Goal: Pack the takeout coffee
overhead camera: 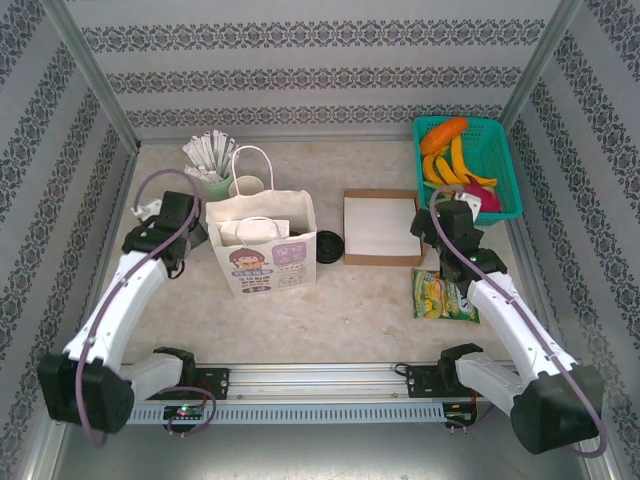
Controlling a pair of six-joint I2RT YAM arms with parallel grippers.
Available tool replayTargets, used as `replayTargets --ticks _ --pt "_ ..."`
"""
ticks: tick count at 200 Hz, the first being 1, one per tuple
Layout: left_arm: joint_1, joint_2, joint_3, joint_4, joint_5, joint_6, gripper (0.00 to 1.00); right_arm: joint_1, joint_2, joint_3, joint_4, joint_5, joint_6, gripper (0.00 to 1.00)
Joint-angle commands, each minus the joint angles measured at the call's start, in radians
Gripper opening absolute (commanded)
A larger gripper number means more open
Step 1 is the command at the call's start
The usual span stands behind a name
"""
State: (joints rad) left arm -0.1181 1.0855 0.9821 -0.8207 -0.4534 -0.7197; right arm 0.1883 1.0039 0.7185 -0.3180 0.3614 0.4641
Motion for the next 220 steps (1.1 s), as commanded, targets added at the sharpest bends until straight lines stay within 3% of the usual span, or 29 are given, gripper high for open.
replayTargets --ticks 1,24,47,57,88,127,158,198,220 --pt "0.058 -0.095 -0.087 0.074 -0.189 0.076 1.00 -0.057 -0.027 -0.109 0.184 0.059 -0.094 0.98" --pt "0.096 -0.156 -0.246 0.282 -0.292 0.123 1.00 -0.103 -0.004 -0.224 0.387 -0.011 -0.139 0.98" --pt "0.118 -0.149 -0.418 0.582 -0.309 0.187 1.00 -0.127 0.070 -0.196 0.404 -0.071 -0.179 0.98" --pt "0.128 -0.122 -0.491 0.757 -0.262 0.264 1.00 -0.129 0.108 -0.180 0.421 -0.100 -0.197 0.98" --pt "0.187 0.012 -0.596 1.119 0.069 0.471 1.00 -0.133 0.210 -0.136 0.456 -0.168 -0.269 0.98" --pt "0.206 0.127 -0.651 1.370 0.352 0.567 0.99 -0.133 0.304 -0.125 0.535 -0.250 -0.322 0.98" --pt "0.206 0.214 -0.641 1.497 0.404 0.605 1.00 -0.131 0.313 -0.193 0.713 -0.185 -0.330 0.98" --pt "0.191 0.380 -0.616 1.660 0.520 0.646 1.00 -0.133 0.379 -0.209 0.812 -0.249 -0.377 0.98" --pt "0.154 0.472 -0.673 1.855 0.465 0.673 1.00 -0.129 0.378 -0.221 0.847 -0.259 -0.415 0.98"
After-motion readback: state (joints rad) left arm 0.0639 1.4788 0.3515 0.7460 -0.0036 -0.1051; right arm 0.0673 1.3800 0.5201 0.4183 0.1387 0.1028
